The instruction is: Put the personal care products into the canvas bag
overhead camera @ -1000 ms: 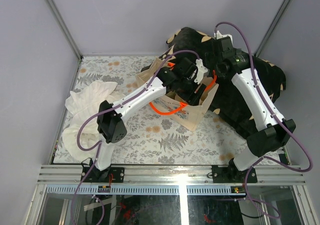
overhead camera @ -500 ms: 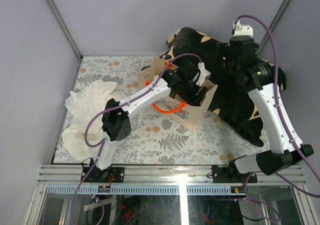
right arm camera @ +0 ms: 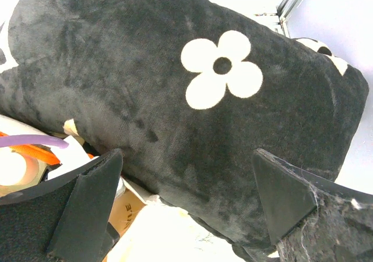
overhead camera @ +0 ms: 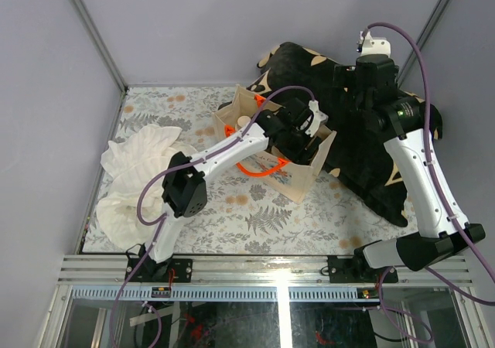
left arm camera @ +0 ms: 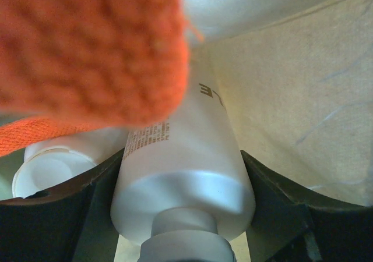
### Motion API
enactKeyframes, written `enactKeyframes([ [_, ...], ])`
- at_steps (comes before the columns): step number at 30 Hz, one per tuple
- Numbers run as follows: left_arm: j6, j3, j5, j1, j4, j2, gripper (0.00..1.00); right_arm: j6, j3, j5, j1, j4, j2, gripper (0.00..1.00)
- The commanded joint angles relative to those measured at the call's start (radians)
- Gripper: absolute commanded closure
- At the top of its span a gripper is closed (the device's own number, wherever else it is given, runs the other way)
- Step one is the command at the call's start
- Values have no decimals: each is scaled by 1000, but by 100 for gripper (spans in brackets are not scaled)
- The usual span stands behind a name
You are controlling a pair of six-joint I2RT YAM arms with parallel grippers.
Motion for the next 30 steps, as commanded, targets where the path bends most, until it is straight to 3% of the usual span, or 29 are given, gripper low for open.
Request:
enactKeyframes([
  [1,16,39,2,-6,53,30,69,-18,1,-7,-8,23,-3,1],
  [4,3,26,-5,-6,62,23,42,-25,2,-11,-11,22,2,1],
  [12,-30,63,32,-5,84,-18,1,-33,-3,-35,-18,30,17,1],
  [21,-104,113,45,25,143,-182,0,-33,-4,-92,-18,54,42,1],
  [25,-159,64,-90,74,206,-318,0,-43,-4,-99,-19,81,44,1],
  [30,-248,12,-317,243,166,-449,0,-73,-26,-106,-18,122,32,1],
])
